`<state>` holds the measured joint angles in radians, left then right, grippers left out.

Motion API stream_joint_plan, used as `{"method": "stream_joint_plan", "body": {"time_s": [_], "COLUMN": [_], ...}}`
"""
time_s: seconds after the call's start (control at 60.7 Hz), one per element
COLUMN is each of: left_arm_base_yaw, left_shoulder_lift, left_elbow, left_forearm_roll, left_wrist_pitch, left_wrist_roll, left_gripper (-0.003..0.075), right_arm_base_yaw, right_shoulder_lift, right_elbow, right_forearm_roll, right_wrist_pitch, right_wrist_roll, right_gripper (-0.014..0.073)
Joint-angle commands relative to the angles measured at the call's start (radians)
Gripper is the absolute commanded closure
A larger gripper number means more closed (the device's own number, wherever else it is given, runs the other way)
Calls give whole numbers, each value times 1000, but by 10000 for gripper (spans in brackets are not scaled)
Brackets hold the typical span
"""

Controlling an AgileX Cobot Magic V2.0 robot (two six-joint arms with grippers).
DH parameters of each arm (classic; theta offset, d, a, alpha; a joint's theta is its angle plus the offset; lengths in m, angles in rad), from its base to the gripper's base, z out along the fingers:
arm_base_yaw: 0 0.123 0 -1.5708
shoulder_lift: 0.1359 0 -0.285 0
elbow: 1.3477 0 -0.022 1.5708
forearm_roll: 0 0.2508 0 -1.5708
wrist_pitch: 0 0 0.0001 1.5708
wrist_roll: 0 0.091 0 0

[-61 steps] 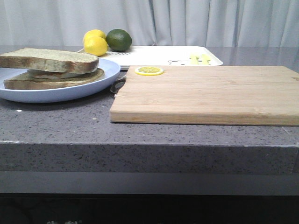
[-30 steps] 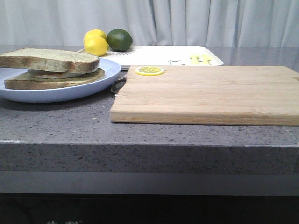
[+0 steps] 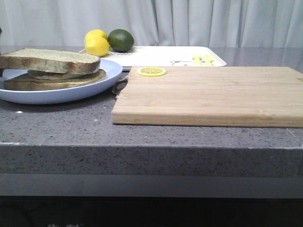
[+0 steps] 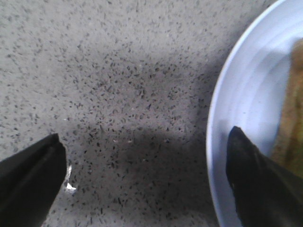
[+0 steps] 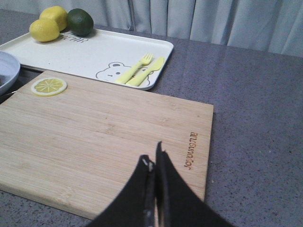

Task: Place bread and move sandwich to tray
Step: 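Withdraw the right gripper and reach the left gripper to the plate rim, then grasp the blue plate rim with the left gripper and lift it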

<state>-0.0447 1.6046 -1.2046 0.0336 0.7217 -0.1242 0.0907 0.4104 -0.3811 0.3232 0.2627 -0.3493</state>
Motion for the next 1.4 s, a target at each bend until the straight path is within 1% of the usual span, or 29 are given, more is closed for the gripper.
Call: {"method": "stream_joint_plan", "body": {"time_s": [0.0,0.115,0.181,0.247,0.329,0.478,0.576,0.675,0.692,0.856,0.906,0.955,1.054,1.136,1.202,1.285,1.384], "left_arm_base_yaw": [-6,-6,-6,-6,-6,-6,-6,-6,-6,-6,-4,7,50,110,158,207,240], "left_shoulder_lift": [-18,2,15,22,29,29,29,29,29,29,23,19,15,13,13,13,13], "left_elbow": [-36,-36,-36,-36,-36,-36,-36,-36,-36,-36,-38,-46,-82,-117,-144,-173,-221], "left_forearm_roll": [-2,-10,-20,-28,-34,-34,-46,-64,-68,-89,-99,-144,-320,-529,-666,-754,-773], "left_wrist_pitch": [-35,-35,-35,-33,-33,-31,-26,-26,-26,-26,-22,-12,34,80,126,168,201], "left_wrist_roll": [-10,-10,-10,-10,-10,-10,-10,-10,-10,-8,15,51,174,298,374,409,413], "left_gripper": [57,60,74,106,167,346,516,726,737,738,738,737,737,738,738,738,738], "right_arm_base_yaw": [-1,-1,-1,-1,-1,-1,-1,-1,-1,-1,-1,-1,-1,-1,-1,-1,-1], "right_shoulder_lift": [1,1,1,1,1,1,1,1,1,1,1,1,1,1,1,1,1], "right_elbow": [-27,-27,-27,-27,-27,-27,-27,-27,-27,-27,-27,-27,-26,-26,-26,-26,-26], "right_forearm_roll": [9,9,9,9,9,9,9,9,9,9,9,9,9,9,9,9,9], "right_wrist_pitch": [-86,-86,-86,-86,-86,-86,-86,-86,-86,-86,-86,-86,-86,-86,-86,-86,-86], "right_wrist_roll": [1,1,1,1,1,1,1,1,1,1,1,1,1,1,1,1,1], "right_gripper": [703,703,703,703,703,703,703,703,703,703,703,703,703,703,703,703,703]}}
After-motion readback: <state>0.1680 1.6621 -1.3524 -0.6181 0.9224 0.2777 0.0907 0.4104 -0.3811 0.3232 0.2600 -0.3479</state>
